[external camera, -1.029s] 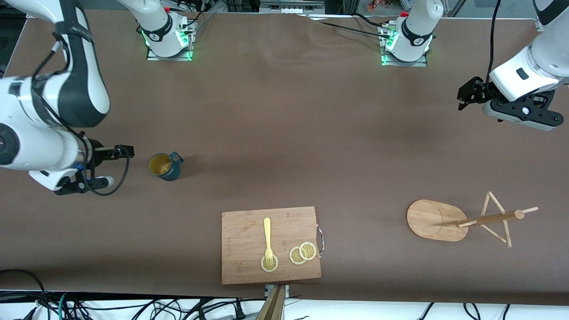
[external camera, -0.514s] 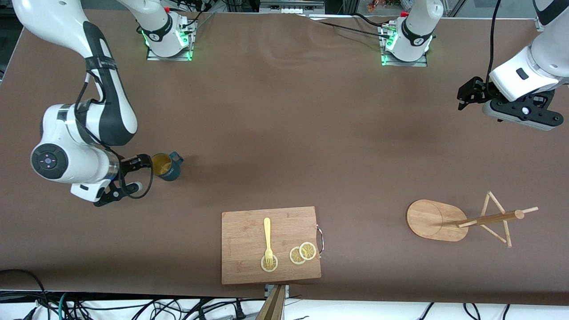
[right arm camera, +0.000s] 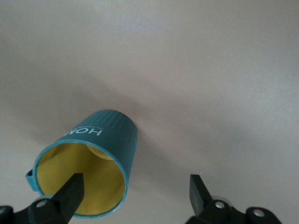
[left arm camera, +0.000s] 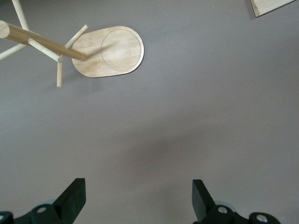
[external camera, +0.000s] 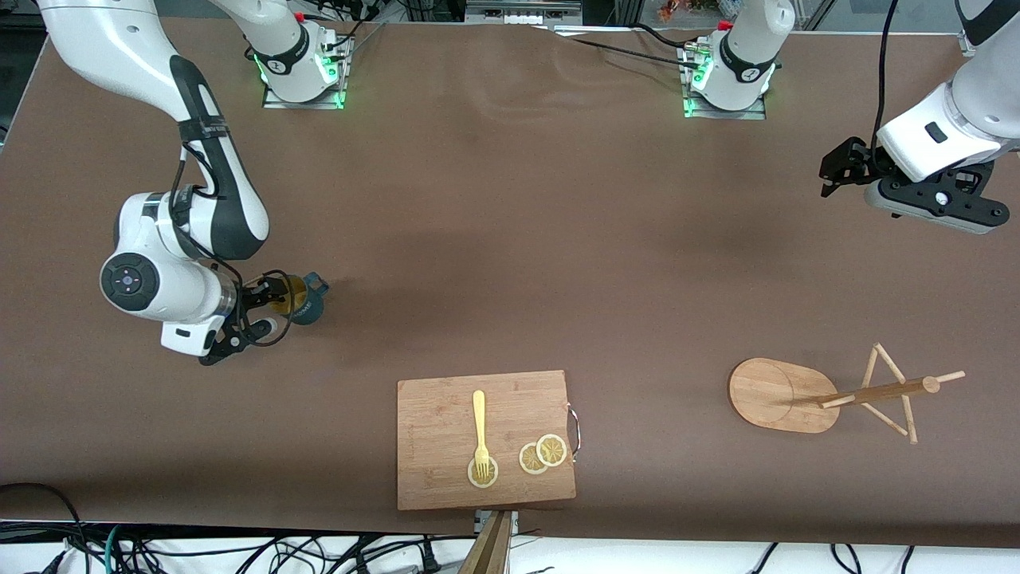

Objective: Pass cup and hang on rack
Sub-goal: 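Reach the right gripper down to the teal mug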

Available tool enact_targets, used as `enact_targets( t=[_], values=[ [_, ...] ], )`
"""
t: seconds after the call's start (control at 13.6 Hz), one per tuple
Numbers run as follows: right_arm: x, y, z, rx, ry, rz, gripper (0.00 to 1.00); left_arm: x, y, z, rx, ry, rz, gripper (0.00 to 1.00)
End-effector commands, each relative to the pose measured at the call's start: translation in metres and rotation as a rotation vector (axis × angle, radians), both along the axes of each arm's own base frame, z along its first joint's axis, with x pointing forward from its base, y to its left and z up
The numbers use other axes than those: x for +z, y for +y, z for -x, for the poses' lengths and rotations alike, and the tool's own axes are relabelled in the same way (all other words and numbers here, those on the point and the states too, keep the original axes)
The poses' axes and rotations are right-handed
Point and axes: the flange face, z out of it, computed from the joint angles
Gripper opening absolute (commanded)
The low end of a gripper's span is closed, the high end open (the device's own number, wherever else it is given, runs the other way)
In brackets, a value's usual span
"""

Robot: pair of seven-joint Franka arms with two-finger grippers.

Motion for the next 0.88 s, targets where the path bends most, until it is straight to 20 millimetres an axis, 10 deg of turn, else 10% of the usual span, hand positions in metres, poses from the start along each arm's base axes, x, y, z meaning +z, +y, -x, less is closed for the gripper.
enact_targets(
  t=[0.0, 0.22, 0.59, 0.81],
  values=[
    [-0.003, 0.001, 0.012, 0.023, -0.005, -0.013, 1.00, 0.005, 0.002, 0.001, -0.007, 0.003, -0.024, 1.00],
    [-0.011, 0.000, 0.016, 0.024, -0.001, -0.011, 0.91, 0.006, 0.002, 0.001, -0.007, 0.001, -0.023, 1.00],
    [-0.018, 0.005, 0.018, 0.026, 0.019, -0.013, 0.04, 0.006, 0.001, 0.001, -0.009, 0.001, -0.023, 1.00],
    [-0.013, 0.014, 0.016, 0.018, 0.009, -0.026, 0.00, 0.006, 0.001, 0.001, -0.009, 0.001, -0.023, 1.00]
  ],
)
